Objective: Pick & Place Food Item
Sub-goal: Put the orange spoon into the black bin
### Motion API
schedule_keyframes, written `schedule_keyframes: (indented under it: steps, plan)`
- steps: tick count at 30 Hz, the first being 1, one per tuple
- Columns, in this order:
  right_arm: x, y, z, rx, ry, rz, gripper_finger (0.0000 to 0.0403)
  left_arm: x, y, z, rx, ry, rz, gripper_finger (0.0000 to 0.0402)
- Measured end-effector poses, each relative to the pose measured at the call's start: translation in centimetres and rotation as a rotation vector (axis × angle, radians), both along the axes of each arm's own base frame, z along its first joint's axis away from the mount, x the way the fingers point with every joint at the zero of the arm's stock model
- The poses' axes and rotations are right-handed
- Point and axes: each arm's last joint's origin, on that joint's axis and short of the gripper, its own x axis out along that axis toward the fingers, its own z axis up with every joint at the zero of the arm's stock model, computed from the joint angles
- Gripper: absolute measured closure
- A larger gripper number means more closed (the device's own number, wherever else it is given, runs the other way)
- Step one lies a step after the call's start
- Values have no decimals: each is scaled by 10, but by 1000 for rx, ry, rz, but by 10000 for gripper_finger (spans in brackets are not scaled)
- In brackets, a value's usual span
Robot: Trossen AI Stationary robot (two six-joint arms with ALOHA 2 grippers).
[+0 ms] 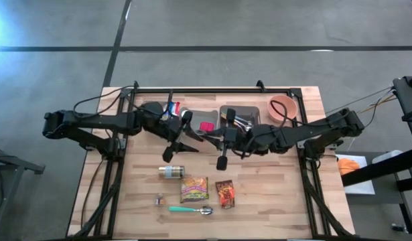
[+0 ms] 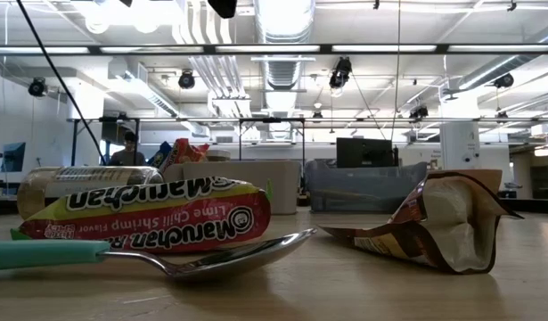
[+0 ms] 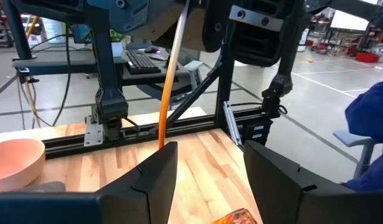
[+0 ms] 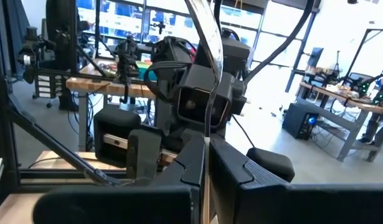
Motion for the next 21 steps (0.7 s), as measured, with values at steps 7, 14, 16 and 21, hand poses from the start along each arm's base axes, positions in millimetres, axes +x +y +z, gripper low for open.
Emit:
schedule_keyframes:
  steps: [7,14,16,21]
  plan:
    - [0,0,-1,15,2,5,395,-6,0,4,1,-2,11,210]
    - [-1,4,-2,22,3,61,395,-25,2,16,17,-1,105,210]
    - [0,4,0,19,-9,78,395,-26,2,18,18,-8,115,210]
    - [-1,4,3,-13,-43,88,395,-23,-1,17,17,-13,97,210]
